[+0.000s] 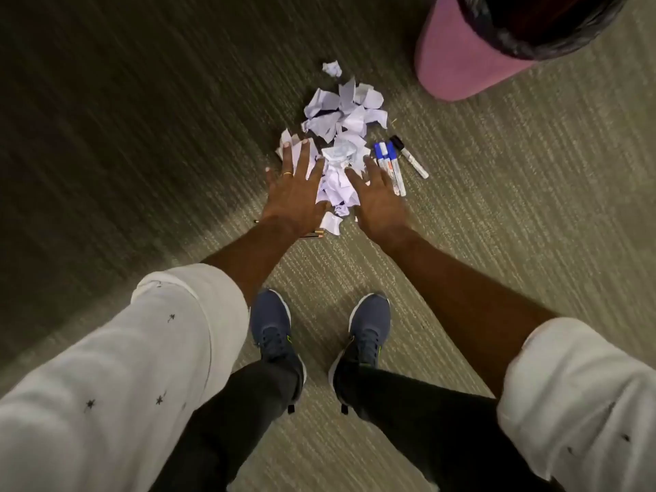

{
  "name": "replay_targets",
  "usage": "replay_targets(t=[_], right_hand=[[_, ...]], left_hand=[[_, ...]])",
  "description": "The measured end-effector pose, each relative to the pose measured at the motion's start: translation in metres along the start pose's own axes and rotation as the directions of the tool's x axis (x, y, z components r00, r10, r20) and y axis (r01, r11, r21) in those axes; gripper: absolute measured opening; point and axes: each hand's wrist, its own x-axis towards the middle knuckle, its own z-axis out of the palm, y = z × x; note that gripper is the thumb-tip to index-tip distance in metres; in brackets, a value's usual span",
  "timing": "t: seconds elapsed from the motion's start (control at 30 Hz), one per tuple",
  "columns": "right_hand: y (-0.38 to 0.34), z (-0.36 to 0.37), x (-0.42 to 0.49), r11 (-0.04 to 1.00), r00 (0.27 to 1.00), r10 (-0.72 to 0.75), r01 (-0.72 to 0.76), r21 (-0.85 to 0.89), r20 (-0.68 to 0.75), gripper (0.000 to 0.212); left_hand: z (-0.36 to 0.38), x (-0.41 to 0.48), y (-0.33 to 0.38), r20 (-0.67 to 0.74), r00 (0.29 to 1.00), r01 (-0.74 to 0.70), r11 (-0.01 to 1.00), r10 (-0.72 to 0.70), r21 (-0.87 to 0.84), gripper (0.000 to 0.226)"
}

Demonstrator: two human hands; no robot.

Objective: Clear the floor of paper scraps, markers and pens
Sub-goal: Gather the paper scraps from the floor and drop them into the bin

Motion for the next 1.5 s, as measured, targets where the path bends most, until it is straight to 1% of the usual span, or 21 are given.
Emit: replay_targets(t=[0.1,0.27,0.37,0.43,0.47,0.53,0.6,0.63,0.67,0.7,0.73,0.83,0.87,0.9,0.97,1.03,1.2,1.27,1.37,1.43,1.5], right_hand=[[0.006,0.033,0.032,1.0,0.999,-0.008,0.008,-0.002,0.041,0.084],[0.021,0.081,0.08,0.997,0.995,-0.053,0.057,-0.051,0.082,0.082],[0.026,0.107,0.099,0.998,0.99,-0.036,0.043,-0.052,0.133,0.089],[0.028,0.121,0.11,0.991,0.98,-0.047,0.07,-0.113,0.194,0.097],[0.028,0.128,0.113,0.981,0.976,-0.069,0.103,-0.162,0.205,0.097],[0.028,0.137,0.116,0.948,0.975,-0.155,0.191,-0.256,0.157,0.088],[0.028,0.142,0.114,0.926,0.97,-0.232,0.243,-0.288,0.071,0.079],[0.029,0.143,0.112,0.942,0.971,-0.237,0.232,-0.243,0.009,0.075],[0.03,0.143,0.109,0.969,0.978,-0.202,0.192,-0.156,-0.052,0.072],[0.031,0.141,0.108,0.987,0.984,-0.152,0.146,-0.075,-0.092,0.069],[0.03,0.137,0.107,0.993,0.988,-0.113,0.109,-0.037,-0.107,0.063],[0.029,0.123,0.105,0.997,0.99,-0.071,0.068,-0.03,-0.125,0.039],[0.028,0.118,0.103,0.998,0.989,-0.063,0.062,-0.011,-0.133,0.035],[0.027,0.113,0.1,0.998,0.988,-0.057,0.059,0.007,-0.147,0.034],[0.022,0.106,0.092,0.998,0.981,-0.03,0.039,0.042,-0.193,0.033],[0.017,0.096,0.081,0.998,0.97,-0.004,0.02,0.063,-0.242,0.033],[0.004,0.062,0.05,0.991,0.959,0.037,0.002,0.137,-0.281,0.033],[-0.003,0.045,0.036,0.989,0.953,0.051,-0.006,0.151,-0.297,0.029],[-0.014,0.009,0.014,0.986,0.953,0.075,-0.026,0.165,-0.294,0.024],[-0.02,-0.018,-0.002,0.983,0.944,0.094,-0.038,0.181,-0.315,0.027],[-0.026,-0.05,-0.019,0.981,0.94,0.104,-0.044,0.187,-0.326,0.031]], left_hand=[[0.037,0.027,-0.006,0.054,0.998,0.029,0.999,-0.027,-0.028,0.081],[0.093,0.077,-0.008,0.117,0.992,0.073,0.986,-0.055,-0.153,0.086],[0.114,0.097,-0.003,0.13,0.989,0.09,0.976,-0.065,-0.2,0.09],[0.123,0.105,0.0,0.123,0.99,0.103,0.967,-0.076,-0.233,0.09],[0.127,0.108,0.001,0.124,0.989,0.107,0.966,-0.079,-0.235,0.091],[0.135,0.112,0.001,0.109,0.99,0.11,0.966,-0.087,-0.233,0.09],[0.143,0.112,-0.001,0.041,0.996,0.089,0.962,-0.081,-0.258,0.081],[0.146,0.112,-0.003,-0.006,0.997,0.074,0.957,-0.079,-0.279,0.077],[0.148,0.111,-0.006,-0.046,0.996,0.058,0.953,-0.075,-0.297,0.072],[0.149,0.11,-0.008,-0.078,0.994,0.045,0.952,-0.072,-0.302,0.068],[0.149,0.108,-0.011,-0.106,0.992,0.036,0.952,-0.071,-0.305,0.063],[0.141,0.101,-0.015,-0.175,0.979,0.024,0.916,-0.102,-0.4,0.045],[0.137,0.098,-0.016,-0.188,0.975,0.025,0.898,-0.119,-0.44,0.038],[0.132,0.094,-0.018,-0.186,0.972,0.038,0.877,-0.144,-0.478,0.033],[0.122,0.087,-0.022,-0.143,0.97,0.091,0.839,-0.197,-0.537,0.033],[0.11,0.078,-0.026,-0.131,0.968,0.115,0.839,-0.216,-0.532,0.032],[0.065,0.045,-0.025,-0.185,0.972,0.044,0.887,-0.144,-0.46,0.026],[0.043,0.031,-0.023,-0.201,0.973,0.015,0.897,-0.116,-0.443,0.026],[0.004,0.012,-0.017,-0.203,0.971,0.017,0.885,-0.126,-0.465,0.029],[-0.025,-0.001,-0.008,-0.23,0.962,0.013,0.87,-0.145,-0.493,0.03],[-0.058,-0.014,0.002,-0.256,0.959,-0.021,0.864,-0.125,-0.502,0.028]])
